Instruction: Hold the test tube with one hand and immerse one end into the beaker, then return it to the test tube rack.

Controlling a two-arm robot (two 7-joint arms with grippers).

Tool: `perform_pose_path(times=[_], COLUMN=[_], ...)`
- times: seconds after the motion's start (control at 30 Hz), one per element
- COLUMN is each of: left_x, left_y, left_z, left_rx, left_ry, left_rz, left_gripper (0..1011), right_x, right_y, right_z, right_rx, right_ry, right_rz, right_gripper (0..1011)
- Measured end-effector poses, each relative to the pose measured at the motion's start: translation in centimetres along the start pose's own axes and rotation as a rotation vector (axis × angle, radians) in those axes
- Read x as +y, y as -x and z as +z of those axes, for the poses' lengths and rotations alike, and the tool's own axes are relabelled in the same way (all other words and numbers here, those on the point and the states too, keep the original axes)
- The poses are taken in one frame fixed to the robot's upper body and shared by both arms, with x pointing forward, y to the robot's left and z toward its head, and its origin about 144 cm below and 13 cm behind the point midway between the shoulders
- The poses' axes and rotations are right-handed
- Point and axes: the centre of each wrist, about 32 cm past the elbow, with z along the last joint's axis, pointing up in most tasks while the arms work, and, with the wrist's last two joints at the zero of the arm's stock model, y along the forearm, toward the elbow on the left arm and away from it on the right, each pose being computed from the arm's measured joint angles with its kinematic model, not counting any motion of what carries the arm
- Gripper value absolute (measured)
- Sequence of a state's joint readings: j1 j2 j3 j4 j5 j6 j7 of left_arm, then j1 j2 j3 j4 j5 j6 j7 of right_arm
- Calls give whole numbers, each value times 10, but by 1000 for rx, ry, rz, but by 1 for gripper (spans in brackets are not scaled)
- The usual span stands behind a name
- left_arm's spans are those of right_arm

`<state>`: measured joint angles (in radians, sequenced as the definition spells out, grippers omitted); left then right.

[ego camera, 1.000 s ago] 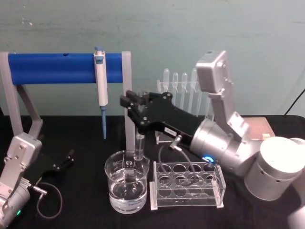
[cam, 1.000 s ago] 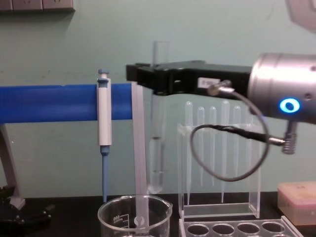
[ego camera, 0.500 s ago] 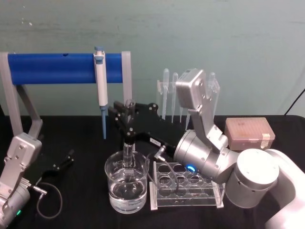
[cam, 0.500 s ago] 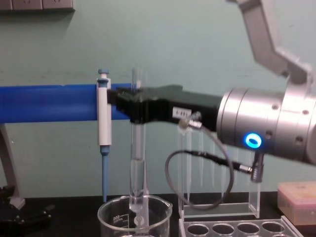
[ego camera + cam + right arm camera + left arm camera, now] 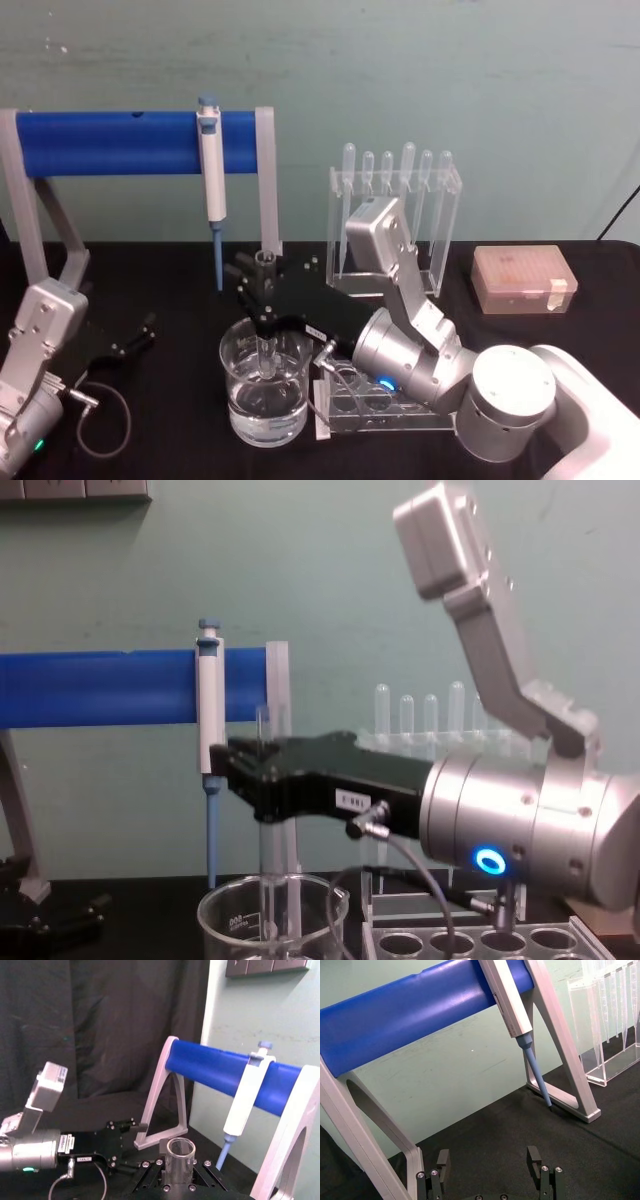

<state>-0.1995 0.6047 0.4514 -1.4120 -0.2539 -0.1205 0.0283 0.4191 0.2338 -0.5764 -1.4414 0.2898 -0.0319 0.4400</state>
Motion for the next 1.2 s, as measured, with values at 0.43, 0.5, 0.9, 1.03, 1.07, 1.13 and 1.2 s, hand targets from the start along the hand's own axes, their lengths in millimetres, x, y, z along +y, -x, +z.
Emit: perform_pose_path(times=[0.43,0.5,0.9,1.03,1.07,1.13,1.2], left_x=[0,0,0,0,0,0,0], left_y=[0,0,0,0,0,0,0], left_z=[0,0,0,0,0,0,0], left_rx=[0,0,0,0,0,0,0], left_ry=[0,0,0,0,0,0,0], left_rz=[0,0,0,0,0,0,0], left_gripper=[1000,1000,1000,1000,1000,1000,1000], right_x=[2,2,2,2,1,1,0], right_y=[1,2,2,3,3,3,3], right_z=[-23,-25,-27,-26,-26,-26,-25], right_rx=[22,22,31,34,35,35,36], right_ry=[24,29,38,41,41,42,43], right_rz=[6,5,0,2,2,2,2], right_gripper=[134,134,134,134,134,134,134])
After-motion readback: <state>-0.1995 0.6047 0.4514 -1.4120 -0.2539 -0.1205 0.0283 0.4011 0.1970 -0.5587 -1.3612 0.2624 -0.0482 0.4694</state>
